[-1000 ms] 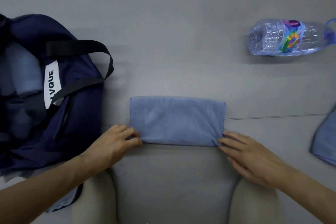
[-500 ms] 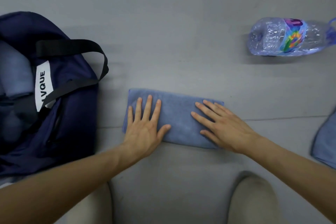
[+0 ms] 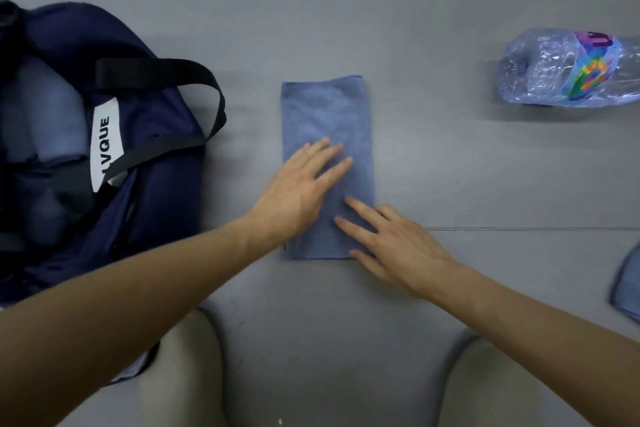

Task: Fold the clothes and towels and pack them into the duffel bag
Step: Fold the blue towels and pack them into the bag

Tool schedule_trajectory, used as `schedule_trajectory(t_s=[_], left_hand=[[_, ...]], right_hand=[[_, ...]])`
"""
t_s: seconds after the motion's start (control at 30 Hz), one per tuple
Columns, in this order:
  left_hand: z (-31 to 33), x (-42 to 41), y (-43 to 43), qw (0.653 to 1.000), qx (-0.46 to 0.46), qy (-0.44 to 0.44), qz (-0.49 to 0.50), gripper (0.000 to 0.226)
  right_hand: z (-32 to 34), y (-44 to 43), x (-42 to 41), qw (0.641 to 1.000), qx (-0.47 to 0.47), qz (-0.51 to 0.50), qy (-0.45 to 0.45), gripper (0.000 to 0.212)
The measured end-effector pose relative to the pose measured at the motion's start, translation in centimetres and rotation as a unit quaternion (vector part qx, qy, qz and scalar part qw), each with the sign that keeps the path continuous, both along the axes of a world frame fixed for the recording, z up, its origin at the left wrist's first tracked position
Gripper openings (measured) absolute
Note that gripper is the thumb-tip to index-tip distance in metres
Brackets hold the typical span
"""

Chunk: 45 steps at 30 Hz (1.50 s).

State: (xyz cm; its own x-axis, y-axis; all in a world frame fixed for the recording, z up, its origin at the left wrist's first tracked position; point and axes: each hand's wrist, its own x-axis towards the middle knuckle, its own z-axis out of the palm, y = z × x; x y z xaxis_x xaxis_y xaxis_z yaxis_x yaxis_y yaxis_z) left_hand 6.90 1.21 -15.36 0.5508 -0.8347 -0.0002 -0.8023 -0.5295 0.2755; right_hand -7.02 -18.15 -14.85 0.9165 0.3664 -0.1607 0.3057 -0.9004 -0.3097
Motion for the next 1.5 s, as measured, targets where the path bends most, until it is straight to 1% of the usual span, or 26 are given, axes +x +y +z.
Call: schedule_trajectory(t_s=[0.07,0.17,0.27,0.4,0.47,0.53,0.6,0.67,0.73,0.77,0.83,0.93,1.0,1.03,1.13,1.27,1.33,1.37,1.43,1.47,1.5], left_hand=[[0.1,-4.0,2.1,0.997,0.009,0.045,-0.064,0.059],[-0.4,-7.1,5.8,0.992,0.046,0.072,-0.095,0.061],[-1.3,-6.6,8.1,0.988,0.073,0.048,-0.124,0.055],[-1.7,-5.8,7.8,0.988,0.07,0.039,-0.131,0.061],[-1.8,-5.9,7.6,0.991,0.059,0.04,-0.117,0.062],[-1.7,-6.0,7.4,0.992,0.049,0.046,-0.105,0.064],[-1.5,-5.9,7.2,0.994,0.041,0.052,-0.092,0.064],[-1.1,-5.9,6.6,0.996,0.023,0.057,-0.065,0.057],[-0.4,-5.9,5.6,0.998,-0.015,0.061,-0.016,0.038],[0.0,-5.8,5.1,0.997,-0.024,0.069,0.016,0.034],[0.9,-5.2,4.3,0.992,-0.02,0.1,0.076,0.034],[1.9,-3.8,3.8,0.978,-0.007,0.164,0.125,0.038],[2.4,-2.9,3.6,0.974,-0.01,0.177,0.144,0.034],[2.5,-2.5,3.4,0.971,-0.018,0.179,0.157,0.032],[2.6,-1.2,2.8,0.96,-0.025,0.199,0.198,0.027],[1.9,0.1,2.3,0.961,-0.029,0.18,0.208,0.026],[1.6,0.4,2.1,0.964,-0.029,0.166,0.208,0.029],[1.5,0.6,2.0,0.967,-0.024,0.154,0.202,0.03],[1.2,0.9,1.9,0.978,-0.016,0.107,0.178,0.031],[1.0,1.0,1.9,0.985,-0.02,0.067,0.156,0.029],[0.6,1.2,2.1,0.991,-0.03,0.015,0.128,0.026]], right_hand=[[-0.4,-0.8,-0.7,0.999,-0.003,0.023,-0.024,0.049],[-1.7,-2.0,-2.4,0.996,-0.032,0.056,-0.058,0.048],[-2.4,-2.4,-3.2,0.996,-0.036,0.058,-0.062,0.053],[-2.2,-2.3,-2.3,0.996,-0.024,0.033,-0.082,0.053],[-1.9,-2.1,-1.5,0.995,-0.011,0.02,-0.099,0.045],[-1.5,-1.8,-0.6,0.993,0.004,0.002,-0.114,0.033],[-0.8,-1.2,0.2,0.993,0.033,-0.047,-0.105,0.024],[0.0,-0.4,0.6,0.989,0.069,-0.115,-0.069,0.017],[0.6,0.1,1.0,0.982,0.098,-0.163,-0.009,0.03],[0.9,0.1,1.3,0.98,0.104,-0.17,0.012,0.034],[1.1,-0.2,1.7,0.985,0.087,-0.148,0.025,0.035],[1.1,-0.8,2.0,0.995,0.014,-0.081,0.047,0.042],[0.9,-0.8,2.4,0.995,0.013,-0.092,0.046,0.032],[0.9,-0.7,2.9,0.992,0.028,-0.114,0.041,0.027],[1.5,-0.7,4.7,0.982,0.064,-0.174,0.031,0.027],[1.5,-1.4,6.7,0.982,0.02,-0.183,0.047,0.022],[1.3,-1.5,7.4,0.983,0.01,-0.184,0.018,0.019],[1.1,-1.5,7.5,0.986,0.002,-0.169,-0.017,0.024],[0.6,-1.3,7.2,0.988,-0.017,-0.099,-0.114,0.031],[0.3,-1.2,6.9,0.986,-0.023,-0.054,-0.159,0.03],[0.0,-1.2,6.5,0.983,-0.031,-0.018,-0.183,0.027]])
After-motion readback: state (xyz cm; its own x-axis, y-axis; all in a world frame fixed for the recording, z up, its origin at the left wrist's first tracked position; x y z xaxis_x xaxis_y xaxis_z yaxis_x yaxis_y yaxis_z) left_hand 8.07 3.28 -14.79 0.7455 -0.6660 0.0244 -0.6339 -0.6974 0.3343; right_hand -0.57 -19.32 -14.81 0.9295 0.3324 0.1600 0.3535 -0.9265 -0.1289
